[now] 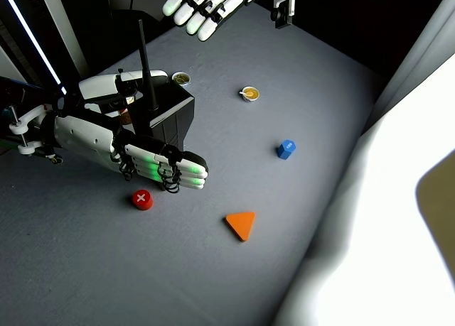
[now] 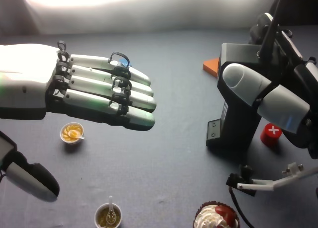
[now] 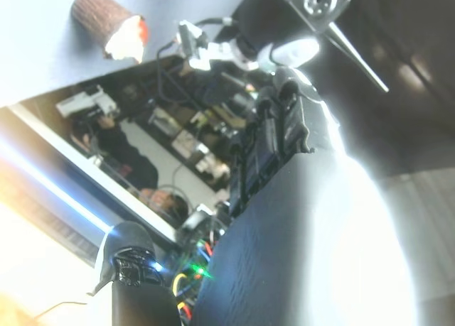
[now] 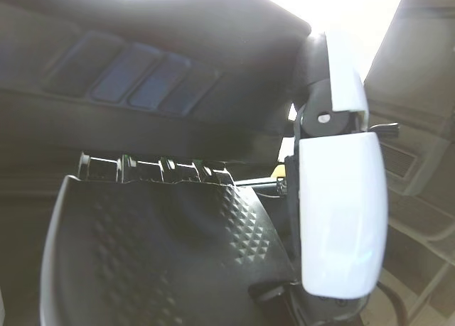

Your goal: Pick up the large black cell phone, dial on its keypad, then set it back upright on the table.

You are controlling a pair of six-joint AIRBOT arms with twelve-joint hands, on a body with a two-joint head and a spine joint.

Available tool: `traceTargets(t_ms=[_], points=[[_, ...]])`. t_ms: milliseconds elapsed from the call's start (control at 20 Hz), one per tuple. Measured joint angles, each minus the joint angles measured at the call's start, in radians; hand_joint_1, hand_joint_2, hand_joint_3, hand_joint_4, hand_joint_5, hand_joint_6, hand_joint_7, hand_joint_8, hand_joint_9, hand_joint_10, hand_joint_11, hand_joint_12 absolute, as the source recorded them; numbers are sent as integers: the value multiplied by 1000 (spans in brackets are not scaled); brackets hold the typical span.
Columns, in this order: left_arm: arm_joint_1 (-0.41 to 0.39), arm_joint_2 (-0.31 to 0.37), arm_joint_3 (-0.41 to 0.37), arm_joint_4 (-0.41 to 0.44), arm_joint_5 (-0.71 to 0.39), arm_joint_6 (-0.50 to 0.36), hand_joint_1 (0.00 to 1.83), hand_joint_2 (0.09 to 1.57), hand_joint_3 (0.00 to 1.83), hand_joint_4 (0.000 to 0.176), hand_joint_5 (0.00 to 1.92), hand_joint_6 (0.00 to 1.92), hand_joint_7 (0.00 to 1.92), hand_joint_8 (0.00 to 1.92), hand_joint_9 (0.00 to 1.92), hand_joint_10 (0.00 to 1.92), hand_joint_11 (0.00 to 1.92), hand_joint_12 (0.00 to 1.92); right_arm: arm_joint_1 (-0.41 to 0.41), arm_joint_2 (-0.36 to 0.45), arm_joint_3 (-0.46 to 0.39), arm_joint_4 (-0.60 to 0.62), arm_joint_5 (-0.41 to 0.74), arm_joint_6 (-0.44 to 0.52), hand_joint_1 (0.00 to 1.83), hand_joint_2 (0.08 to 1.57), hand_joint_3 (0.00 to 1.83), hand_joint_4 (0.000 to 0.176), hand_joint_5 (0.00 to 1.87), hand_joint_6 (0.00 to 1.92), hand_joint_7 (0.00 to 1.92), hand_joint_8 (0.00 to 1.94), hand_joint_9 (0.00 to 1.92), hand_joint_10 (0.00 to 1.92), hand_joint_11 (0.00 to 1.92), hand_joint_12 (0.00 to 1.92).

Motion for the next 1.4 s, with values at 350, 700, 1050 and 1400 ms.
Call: traceTargets(t_ms=[350,700,1050,1400], points=[[0,0,0,0,0,0,346,1076,0,0,207,5,167,3,143,3,0,408,0,0,2,-18,0,0,1213,1091,0,0,232,9,250,13,223,17,1,575],[0,0,0,1,1,0,350,1082,0,0,202,4,179,6,142,4,0,406,6,0,1,-45,-1,-3,1486,1155,0,0,836,1048,875,1049,871,1227,669,1697],[0,0,0,2,3,0,330,1108,2,0,162,0,123,1,79,1,0,203,23,0,20,-94,-18,-6,1486,1136,0,0,909,1001,856,1048,864,1201,768,1621],[0,0,0,-3,3,24,358,1098,0,0,189,0,137,1,91,1,0,283,29,34,95,-135,1,-1,1370,1144,1,0,882,1058,902,1064,872,1321,829,1194]])
